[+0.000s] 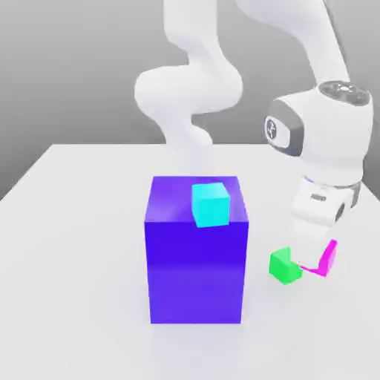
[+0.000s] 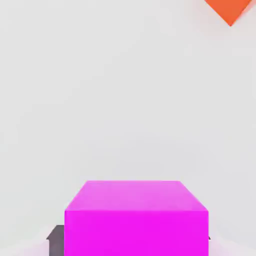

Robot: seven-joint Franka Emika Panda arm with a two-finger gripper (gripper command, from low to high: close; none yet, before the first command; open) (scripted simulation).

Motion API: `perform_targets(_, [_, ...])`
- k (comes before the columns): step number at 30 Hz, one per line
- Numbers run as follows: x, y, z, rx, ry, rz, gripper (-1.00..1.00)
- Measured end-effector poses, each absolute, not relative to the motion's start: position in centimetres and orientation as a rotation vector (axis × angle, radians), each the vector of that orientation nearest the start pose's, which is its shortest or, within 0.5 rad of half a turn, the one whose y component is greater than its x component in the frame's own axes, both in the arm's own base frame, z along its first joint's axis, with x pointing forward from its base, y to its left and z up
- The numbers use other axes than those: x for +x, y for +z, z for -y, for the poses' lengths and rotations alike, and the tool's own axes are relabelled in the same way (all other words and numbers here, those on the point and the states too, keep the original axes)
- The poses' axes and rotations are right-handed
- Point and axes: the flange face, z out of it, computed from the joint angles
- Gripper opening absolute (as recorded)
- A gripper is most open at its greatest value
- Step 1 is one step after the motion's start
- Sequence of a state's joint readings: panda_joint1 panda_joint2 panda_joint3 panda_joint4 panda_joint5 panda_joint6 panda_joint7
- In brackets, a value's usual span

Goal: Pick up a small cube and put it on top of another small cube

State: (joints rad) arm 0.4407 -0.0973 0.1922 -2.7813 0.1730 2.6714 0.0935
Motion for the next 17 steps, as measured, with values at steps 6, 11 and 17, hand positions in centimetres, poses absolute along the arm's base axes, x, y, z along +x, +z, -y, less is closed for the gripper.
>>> perform_targets(6, [24.9,24.2,-20.7,-2.907,0.008,1.172,-1.00])
perform_targets(11, [24.4,20.8,-20.6,-2.886,0.002,1.245,-1.00])
perform_targets(17, [24.4,17.9,-20.3,-2.889,0.002,1.237,1.00])
